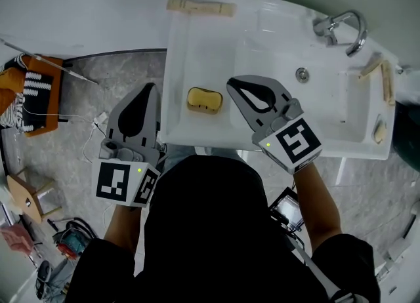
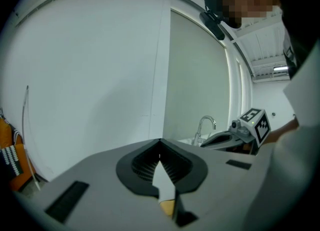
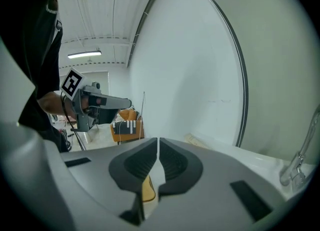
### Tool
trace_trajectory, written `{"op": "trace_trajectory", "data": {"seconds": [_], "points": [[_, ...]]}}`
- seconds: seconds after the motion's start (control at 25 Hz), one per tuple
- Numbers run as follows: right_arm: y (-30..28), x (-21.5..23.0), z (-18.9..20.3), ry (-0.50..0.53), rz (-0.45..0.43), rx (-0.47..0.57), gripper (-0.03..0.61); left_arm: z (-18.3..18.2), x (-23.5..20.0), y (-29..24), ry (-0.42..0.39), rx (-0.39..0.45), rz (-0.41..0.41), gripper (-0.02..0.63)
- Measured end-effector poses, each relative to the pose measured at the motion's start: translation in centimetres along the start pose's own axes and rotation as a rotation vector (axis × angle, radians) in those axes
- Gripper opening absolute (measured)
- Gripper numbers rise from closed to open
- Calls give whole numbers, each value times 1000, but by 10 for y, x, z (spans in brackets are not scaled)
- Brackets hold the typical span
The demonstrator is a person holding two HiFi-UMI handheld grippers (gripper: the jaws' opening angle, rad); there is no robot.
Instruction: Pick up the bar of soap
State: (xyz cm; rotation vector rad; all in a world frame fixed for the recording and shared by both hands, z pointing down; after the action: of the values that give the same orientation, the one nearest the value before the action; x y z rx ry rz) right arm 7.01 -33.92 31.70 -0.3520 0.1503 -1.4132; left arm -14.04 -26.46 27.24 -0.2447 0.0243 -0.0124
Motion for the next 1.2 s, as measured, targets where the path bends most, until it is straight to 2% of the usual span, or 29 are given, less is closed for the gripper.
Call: {"op": "trace_trajectory", "data": {"seconds": [0.12, 0.28, 0.44, 0.6, 0.96, 1.2], "points": [[-5, 3, 4, -22, -4, -51, 11, 3, -3, -6, 3, -14, 5, 6], [-11, 4, 9, -45, -30, -37, 11, 14, -6, -14, 1, -45, 21, 6], [-26, 2, 12, -48, -65, 8, 32, 20, -11, -17, 12, -63, 14, 6], [-40, 0, 19, -63, -84, 6, 57, 25, -16, -20, 28, -71, 9, 6], [-61, -7, 32, -73, -97, -54, 89, 43, -27, -22, 52, -96, 24, 6], [-72, -11, 42, -40, -103, -154, 99, 57, -29, -26, 86, -119, 42, 6]]}}
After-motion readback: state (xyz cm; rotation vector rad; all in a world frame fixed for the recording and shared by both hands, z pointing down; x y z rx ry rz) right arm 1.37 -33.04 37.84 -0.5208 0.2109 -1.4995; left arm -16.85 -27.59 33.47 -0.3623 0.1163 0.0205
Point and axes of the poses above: the fingertips, and each gripper's own axes: y backward along the fingers, x to its right, z out of its underside, the point moved 8 cm from there along y, backward along the fingers, and after that the axes turned 14 degrees about -z, right-handed, at the moved point
